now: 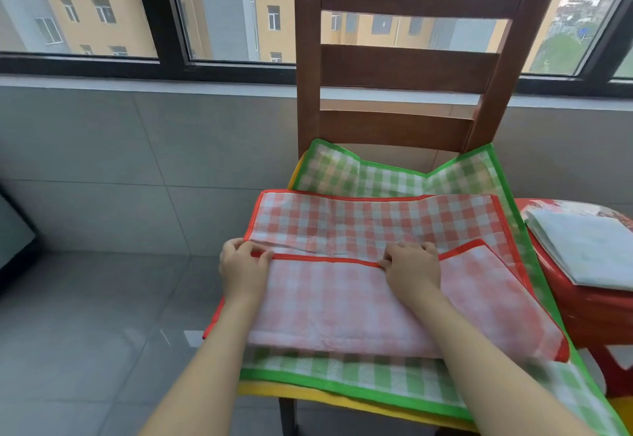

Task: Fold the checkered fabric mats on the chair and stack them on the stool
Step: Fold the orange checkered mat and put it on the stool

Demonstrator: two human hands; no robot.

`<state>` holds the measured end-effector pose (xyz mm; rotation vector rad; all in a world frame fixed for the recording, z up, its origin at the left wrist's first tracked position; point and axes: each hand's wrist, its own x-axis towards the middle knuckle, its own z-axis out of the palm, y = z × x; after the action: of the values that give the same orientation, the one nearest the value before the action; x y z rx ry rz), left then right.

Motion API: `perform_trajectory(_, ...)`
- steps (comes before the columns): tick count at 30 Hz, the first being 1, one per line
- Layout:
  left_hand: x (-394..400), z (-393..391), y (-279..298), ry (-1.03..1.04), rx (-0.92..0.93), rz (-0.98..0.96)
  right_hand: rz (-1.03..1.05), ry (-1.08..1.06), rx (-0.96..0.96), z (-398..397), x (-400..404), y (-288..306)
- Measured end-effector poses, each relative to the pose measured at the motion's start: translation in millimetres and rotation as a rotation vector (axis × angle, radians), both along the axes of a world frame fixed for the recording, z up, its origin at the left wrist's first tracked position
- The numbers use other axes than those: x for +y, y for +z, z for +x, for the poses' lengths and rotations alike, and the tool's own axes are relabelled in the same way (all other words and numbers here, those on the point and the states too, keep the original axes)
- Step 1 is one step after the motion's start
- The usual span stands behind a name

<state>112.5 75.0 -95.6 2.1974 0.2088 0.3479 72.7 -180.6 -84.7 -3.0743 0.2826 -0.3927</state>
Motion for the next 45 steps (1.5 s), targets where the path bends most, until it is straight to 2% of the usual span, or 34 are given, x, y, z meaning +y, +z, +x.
perform_trajectory(3, -14.3, -4.2, -0.2, -0.050, 0.104, 0.316, 0.045, 0.022, -0.100, -3.3, -1.1, -10.9)
perform_trajectory(9, -39.3, -18.4, 3.2, -0.201, 0.192, 0.614, 0.060, 0.019, -0.182, -4.3, -2.5, -25.8)
perform_trajectory(14, -81.6, -56.6, 9.0, -0.610, 0.189, 0.618, 0.058, 0.020, -0.183, -4.3, -1.4, -23.9)
perform_trajectory(17, -99.9, -72.8, 0.2, -0.723, 0.229, 0.689, 0.032, 0.014, -0.179, -3.0, -1.8, -24.6)
perform_trajectory(22, -104.0, -75.1, -8.6, -0.726, 0.213, 0.797, -0.059, 0.084, -0.134, -8.3, -1.4, -18.6)
perform_trajectory(24, -104.6, -75.4, -8.9, -0.723, 0.214, 0.803, -0.149, 0.171, -0.257, -15.2, -5.4, -12.4)
perform_trajectory(28, -105.6, -73.7, -9.8, -0.718, 0.217, 0.829, -0.150, 0.307, -0.566, -40.5, -20.9, 9.1)
perform_trajectory(31, -106.4, -74.1, -7.9, -0.716, 0.224, 0.842, -0.176, 0.215, -0.652, -69.7, -43.9, 15.3)
perform_trajectory(36, -116.5, -74.7, -3.1, -0.690, 0.251, 0.838, -0.139, 0.004, -0.503, -110.7, -85.6, 5.6)
perform_trajectory(41, -125.8, -79.7, -7.2, -0.657, 0.214, 0.783, 0.121, -0.168, -0.175, -140.3, -101.5, 0.7)
perform_trajectory(43, -123.4, -79.6, -9.4, -0.648, 0.192, 0.763, 0.258, -0.252, -0.184, -150.7, -100.9, 2.3)
perform_trajectory(45, -123.2, -79.5, -10.4, -0.648, 0.187, 0.755, 0.603, -0.293, -0.286, -161.9, -100.5, 8.1)
